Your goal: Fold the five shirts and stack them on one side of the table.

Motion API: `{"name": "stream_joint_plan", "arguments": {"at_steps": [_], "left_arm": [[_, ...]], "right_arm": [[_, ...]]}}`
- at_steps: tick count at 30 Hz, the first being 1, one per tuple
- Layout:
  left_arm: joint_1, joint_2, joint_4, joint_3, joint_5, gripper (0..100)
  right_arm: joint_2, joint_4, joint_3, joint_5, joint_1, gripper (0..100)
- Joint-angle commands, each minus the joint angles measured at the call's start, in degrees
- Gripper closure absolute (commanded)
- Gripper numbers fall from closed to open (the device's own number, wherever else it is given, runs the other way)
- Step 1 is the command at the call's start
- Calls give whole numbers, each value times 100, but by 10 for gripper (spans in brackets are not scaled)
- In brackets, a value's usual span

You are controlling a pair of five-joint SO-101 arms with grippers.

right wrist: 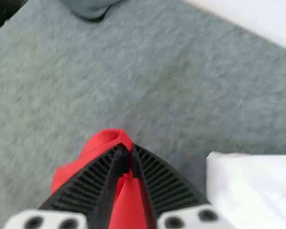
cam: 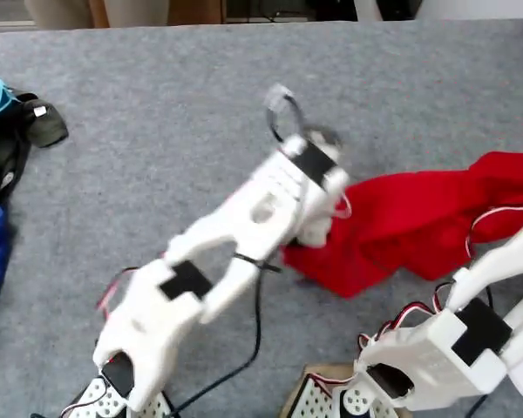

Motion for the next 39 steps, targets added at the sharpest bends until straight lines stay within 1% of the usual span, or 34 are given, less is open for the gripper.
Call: {"name": "stream_joint_plan", "arguments": {"at_steps": [1, 3, 5, 9, 14, 17, 20, 22, 25, 27, 29, 32, 34, 39], "left_arm": [[-563, -1253, 88, -527, 0, 981], [-774, -1666, 88, -782, 0, 981], [-976, -2009, 88, -1046, -18, 982], [-1609, -2607, 88, -1635, -9, 982], [-2840, -3310, 88, -2259, 0, 982], [-3578, -3732, 88, -2567, 0, 982], [-4316, -4110, 88, -2523, -18, 982], [-4774, -4330, 88, -2338, -18, 982], [-5292, -4602, 88, -1741, -18, 982], [-5591, -4813, 88, -923, -18, 982], [-5820, -5042, 88, 158, -44, 982], [-5864, -5270, 88, 1987, -431, 982], [-5873, -5297, 88, 3059, -554, 982], [-5829, -5068, 88, 5029, -554, 982]], "right_arm": [[-57, 519, -48, -9, -655, 992], [-57, 686, -31, -79, -1033, 992], [-57, 695, -57, -316, -1376, 992], [-57, 404, -488, -695, -1903, 992], [-57, -193, -1525, -1398, -2229, 992], [-48, -422, -2193, -1697, -2440, 992], [-22, -510, -2695, -1873, -2703, 992], [-22, -536, -2809, -1864, -2905, 992], [-13, -501, -2738, -1855, -3231, 992], [-13, -484, -2554, -1855, -3415, 992], [-13, -484, -2316, -1758, -3591, 992], [-13, -484, -1895, -1538, -3873, 992], [-13, -484, -1569, -1345, -4057, 992], [-13, -484, -910, -976, -4330, 992]]}}
